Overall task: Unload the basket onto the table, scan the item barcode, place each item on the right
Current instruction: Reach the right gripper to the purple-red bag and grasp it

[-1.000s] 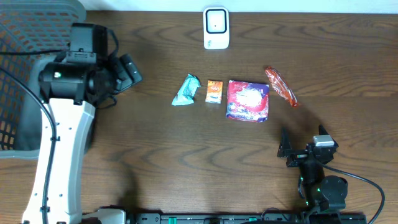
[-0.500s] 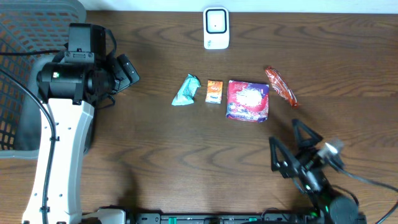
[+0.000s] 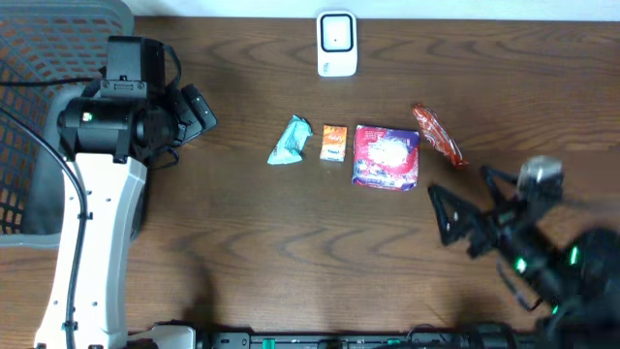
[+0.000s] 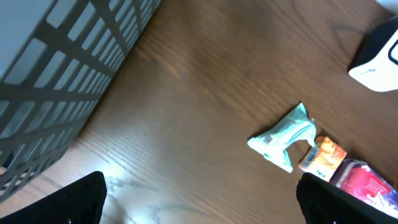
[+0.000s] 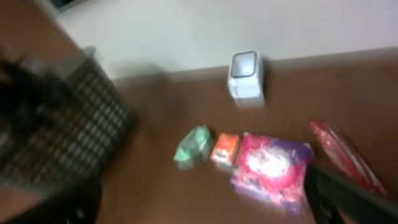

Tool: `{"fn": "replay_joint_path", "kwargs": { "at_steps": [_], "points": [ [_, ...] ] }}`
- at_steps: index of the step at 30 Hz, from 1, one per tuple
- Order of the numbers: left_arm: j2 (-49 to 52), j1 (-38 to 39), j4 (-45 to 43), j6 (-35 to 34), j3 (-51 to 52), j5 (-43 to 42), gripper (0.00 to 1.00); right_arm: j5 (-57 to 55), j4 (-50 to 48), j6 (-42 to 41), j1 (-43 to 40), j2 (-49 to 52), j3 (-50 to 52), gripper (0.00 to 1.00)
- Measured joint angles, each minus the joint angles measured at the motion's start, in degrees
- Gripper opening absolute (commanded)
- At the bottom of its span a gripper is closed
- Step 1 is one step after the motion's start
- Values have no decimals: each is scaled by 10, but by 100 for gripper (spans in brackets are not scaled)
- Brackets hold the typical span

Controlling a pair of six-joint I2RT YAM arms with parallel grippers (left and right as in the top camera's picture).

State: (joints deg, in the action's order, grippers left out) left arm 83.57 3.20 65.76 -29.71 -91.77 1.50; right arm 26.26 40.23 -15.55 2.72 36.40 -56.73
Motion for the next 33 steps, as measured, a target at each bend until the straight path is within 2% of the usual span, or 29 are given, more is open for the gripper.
{"fn": "replay_joint_path", "kwargs": {
  "at_steps": [5,9,22,25,29,33],
  "points": [
    [0,0,0,0,0,0,98,-28,236,82,0,229,-220,99],
    [0,0,0,0,0,0,98,-20,320,104,-2,365,-315,99],
    [0,0,0,0,0,0,98,-27,311,120,-8,570,-332,99],
    [0,0,0,0,0,0,98,-28,311,127,-23,617,-333,94],
    [0,0,0,0,0,0,98,-10,320,174,-43,698,-334,92],
    [0,0,0,0,0,0,98,15,308,215,-53,766,-334,86]
  ]
}}
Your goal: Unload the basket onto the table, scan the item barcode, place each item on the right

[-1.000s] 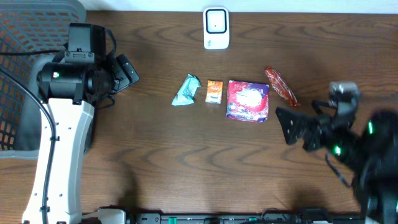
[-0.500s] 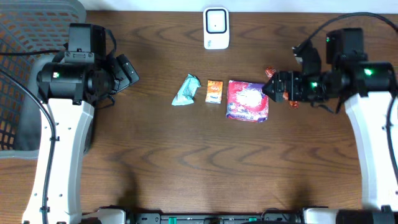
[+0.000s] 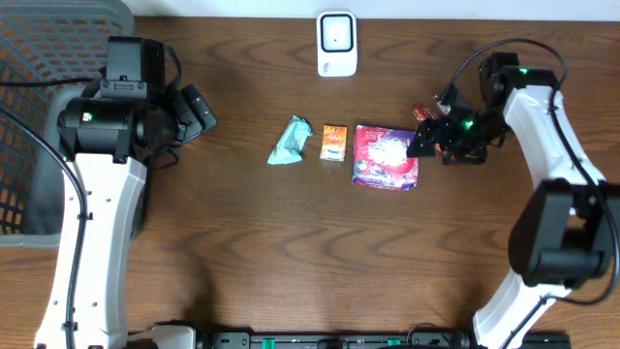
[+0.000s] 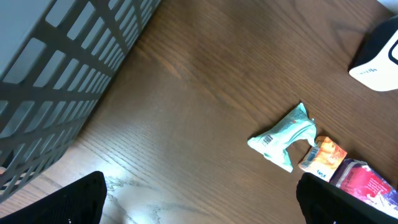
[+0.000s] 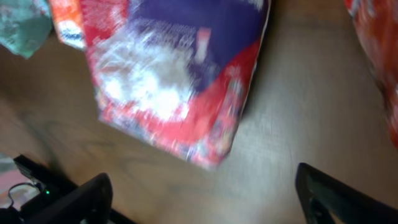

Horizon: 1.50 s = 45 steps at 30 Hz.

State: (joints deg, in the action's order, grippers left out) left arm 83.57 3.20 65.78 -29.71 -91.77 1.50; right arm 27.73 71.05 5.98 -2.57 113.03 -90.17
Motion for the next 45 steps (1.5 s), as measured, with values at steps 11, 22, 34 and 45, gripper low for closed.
{"fn": "replay_joint_path", "kwargs": {
  "at_steps": [11,22,34,45],
  "points": [
    [0,0,0,0,0,0,98,90,-59,62,-3,114,0,63],
    [0,0,0,0,0,0,98,137,-69,83,-3,156,-2,1],
    [0,0,0,0,0,0,98,-196,5,-93,53,58,-96,1],
    [0,0,0,0,0,0,98,-648,45,-308,225,-14,-76,1]
  ]
}}
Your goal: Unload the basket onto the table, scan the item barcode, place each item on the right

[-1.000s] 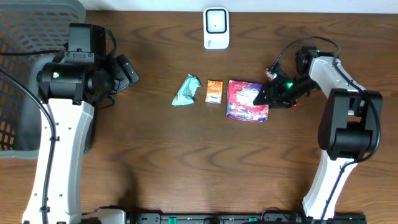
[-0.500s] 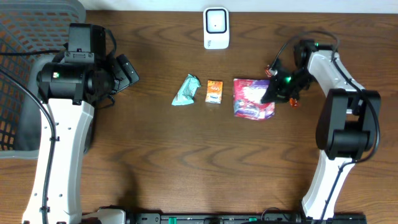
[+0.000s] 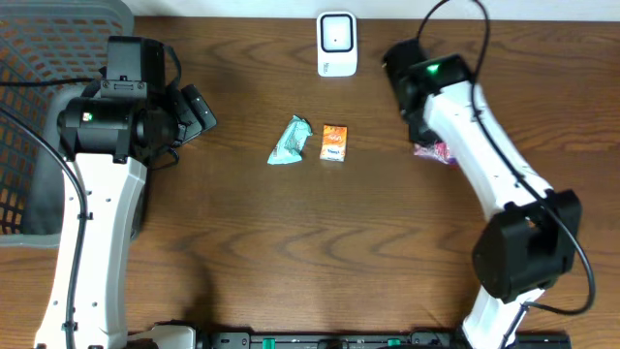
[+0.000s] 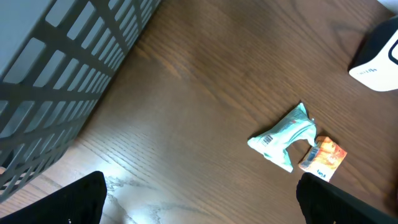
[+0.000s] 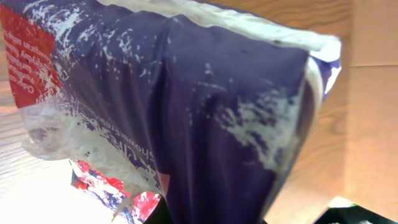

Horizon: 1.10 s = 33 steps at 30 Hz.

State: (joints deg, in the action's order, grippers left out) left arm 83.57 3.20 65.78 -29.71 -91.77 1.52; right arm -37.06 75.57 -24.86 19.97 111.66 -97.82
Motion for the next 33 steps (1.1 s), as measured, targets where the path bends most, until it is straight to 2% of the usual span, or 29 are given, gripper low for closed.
{"fn": "replay_joint_path", "kwargs": {
  "at_steps": [5,7,8,9,10,14,16,17,20,25,29,33],
  "points": [
    [0,0,0,0,0,0,98,-24,-25,-35,17,48,46,4],
    [0,0,0,0,0,0,98,-8,-37,-36,25,68,51,11],
    [0,0,0,0,0,0,98,-2,-41,-35,29,71,52,19],
    [0,0,0,0,0,0,98,6,-46,-33,35,72,52,41],
    [0,0,0,0,0,0,98,16,-50,-30,42,70,52,58],
    [0,0,0,0,0,0,98,86,-49,-16,78,68,30,60],
    [0,0,0,0,0,0,98,139,-44,0,94,68,-1,79],
    [0,0,0,0,0,0,98,173,-38,10,100,69,-25,85],
    [0,0,0,0,0,0,98,255,-4,42,104,69,-109,91],
    [0,0,0,0,0,0,98,304,44,84,76,67,-191,93],
    [0,0,0,0,0,0,98,331,58,126,14,67,-198,93],
    [0,0,0,0,0,0,98,455,35,222,-110,68,-154,89]
  ]
}}
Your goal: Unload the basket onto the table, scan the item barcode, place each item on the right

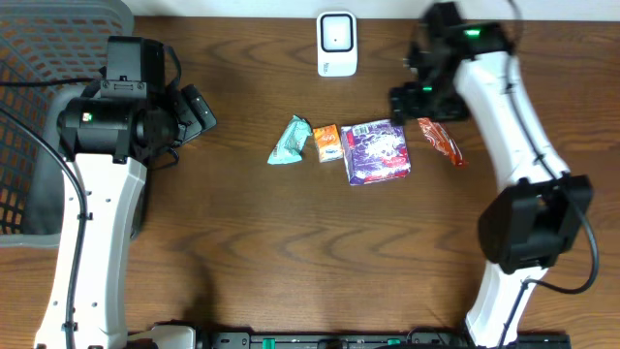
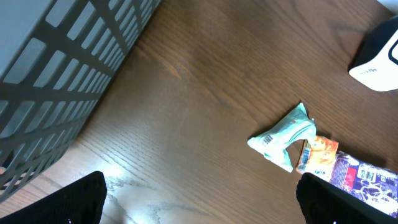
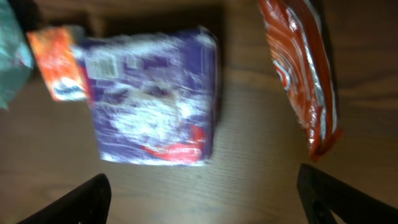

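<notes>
The snack bag [image 1: 378,151] lies flat mid-table with its purple back up and a white barcode label [image 3: 104,62] showing near its upper left corner. It touches the orange packet [image 1: 329,142]. My right gripper [image 3: 205,202] hangs open above the bag's right side, holding nothing; overhead the right gripper [image 1: 423,97] shows just right of the scanner. The white scanner [image 1: 336,44] stands at the table's far edge. My left gripper [image 2: 199,199] is open over bare wood at the left, beside the basket. The bag's end [image 2: 367,177] shows in the left wrist view.
A teal wrapper [image 1: 290,141] lies left of the orange packet. A long red packet [image 1: 439,139] lies right of the bag, also seen as the red packet [image 3: 301,74]. A grey mesh basket [image 1: 39,58] fills the far left corner.
The bag was up off the table in my right gripper near the scanner. Now it lies on the table, purple side up, against the orange packet, and the right gripper is open above it.
First the bag lay red face up between the orange and red packets, my right arm at the front right. Then the open right gripper was at the bag's right edge. Then it held the bag aloft. Now the bag is down, turned over. The left arm stayed still.
</notes>
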Tool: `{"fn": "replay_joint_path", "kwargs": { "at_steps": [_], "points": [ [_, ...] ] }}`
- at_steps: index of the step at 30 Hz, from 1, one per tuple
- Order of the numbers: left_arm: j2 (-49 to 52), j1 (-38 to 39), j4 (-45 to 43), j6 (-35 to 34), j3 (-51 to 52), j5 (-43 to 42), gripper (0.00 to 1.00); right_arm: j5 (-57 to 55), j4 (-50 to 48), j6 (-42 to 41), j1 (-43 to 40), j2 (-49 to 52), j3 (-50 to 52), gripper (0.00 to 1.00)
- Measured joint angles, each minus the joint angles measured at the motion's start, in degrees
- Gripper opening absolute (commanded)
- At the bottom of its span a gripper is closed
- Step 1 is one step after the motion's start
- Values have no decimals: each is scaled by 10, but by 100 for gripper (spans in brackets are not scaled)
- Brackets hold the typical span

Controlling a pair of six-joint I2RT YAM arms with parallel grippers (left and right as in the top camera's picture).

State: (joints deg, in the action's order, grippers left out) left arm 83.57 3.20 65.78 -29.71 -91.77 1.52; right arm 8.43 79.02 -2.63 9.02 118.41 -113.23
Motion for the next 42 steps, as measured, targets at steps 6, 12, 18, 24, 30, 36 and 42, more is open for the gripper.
{"fn": "replay_joint_path", "kwargs": {
  "at_steps": [6,12,18,24,30,36,42],
  "points": [
    [0,0,0,0,0,0,98,182,-115,94,-87,2,147,88],
    [0,0,0,0,0,0,98,277,-253,114,-91,3,272,70],
    [0,0,0,0,0,0,98,292,-300,82,-81,3,324,54],
    [0,0,0,0,0,0,98,293,-273,63,-81,3,315,1],
    [0,0,0,0,0,0,98,278,-191,49,-80,2,230,1],
    [0,0,0,0,0,0,98,39,-98,-32,-54,-30,121,1],
    [0,0,0,0,0,0,98,-319,-17,-155,33,-83,90,1]
  ]
}}
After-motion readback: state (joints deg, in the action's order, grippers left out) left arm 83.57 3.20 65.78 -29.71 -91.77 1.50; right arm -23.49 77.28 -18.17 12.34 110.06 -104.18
